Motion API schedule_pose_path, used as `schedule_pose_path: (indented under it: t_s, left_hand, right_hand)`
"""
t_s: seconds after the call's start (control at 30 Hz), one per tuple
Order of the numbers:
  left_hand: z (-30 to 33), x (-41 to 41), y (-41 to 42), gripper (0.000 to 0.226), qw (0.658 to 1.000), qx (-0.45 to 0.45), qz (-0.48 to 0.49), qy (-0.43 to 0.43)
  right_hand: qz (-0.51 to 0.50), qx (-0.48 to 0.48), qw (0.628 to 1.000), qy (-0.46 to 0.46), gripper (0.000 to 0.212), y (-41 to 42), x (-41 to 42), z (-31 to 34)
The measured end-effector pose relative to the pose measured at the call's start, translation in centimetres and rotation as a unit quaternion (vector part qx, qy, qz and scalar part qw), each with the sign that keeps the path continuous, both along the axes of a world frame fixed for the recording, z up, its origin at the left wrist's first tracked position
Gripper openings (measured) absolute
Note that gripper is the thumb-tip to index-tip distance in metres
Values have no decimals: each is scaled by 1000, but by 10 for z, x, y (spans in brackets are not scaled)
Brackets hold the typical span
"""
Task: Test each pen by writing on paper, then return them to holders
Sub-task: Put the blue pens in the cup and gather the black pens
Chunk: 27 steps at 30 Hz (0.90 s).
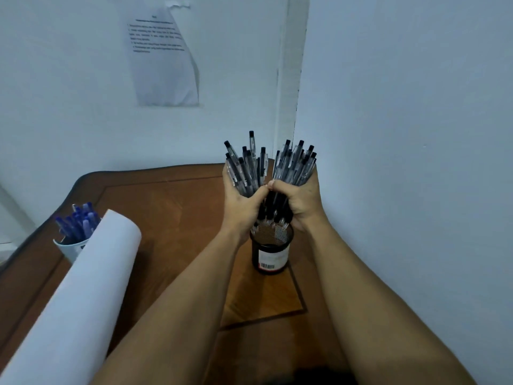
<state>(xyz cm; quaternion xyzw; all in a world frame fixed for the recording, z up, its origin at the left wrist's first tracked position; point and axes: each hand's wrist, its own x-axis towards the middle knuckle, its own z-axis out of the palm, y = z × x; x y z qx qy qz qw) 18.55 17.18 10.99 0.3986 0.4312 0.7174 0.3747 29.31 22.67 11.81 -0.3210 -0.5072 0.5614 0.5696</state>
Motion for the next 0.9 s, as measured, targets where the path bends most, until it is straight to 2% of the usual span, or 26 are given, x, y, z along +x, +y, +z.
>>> schedule_pose_path:
  t_s: [0.33, 0.47, 0.53, 0.63, 0.73, 0.83, 0.9]
  left_hand:
    - [-24, 10, 7, 85, 1000, -14, -12, 13]
    - [-20, 11, 6, 82, 999, -7, -19, 32]
    - [-19, 11, 5, 83, 998, -2, -22, 57]
    - [-19, 9, 5, 81, 994, -5, -26, 101]
    - [-21, 7, 5, 80, 990, -1, -25, 136]
    - [-25, 7, 4, 69, 992, -10, -23, 121]
    - [-26, 8, 3, 62, 995, -13, -20, 93]
  right_hand:
    - [34, -56, 997, 50, 54, 3, 16, -27]
    - [63, -63, 994, 64, 43, 1, 20, -28]
    - [66, -58, 993, 74, 54, 0, 18, -28]
    - [55, -58, 994, 75, 68, 1, 14, -31]
    - [25, -65, 994, 84, 64, 1, 10, -33]
    - [-7, -47, 996, 76, 55, 1, 5, -33]
    - [-13, -25, 998, 63, 61, 2, 2, -35]
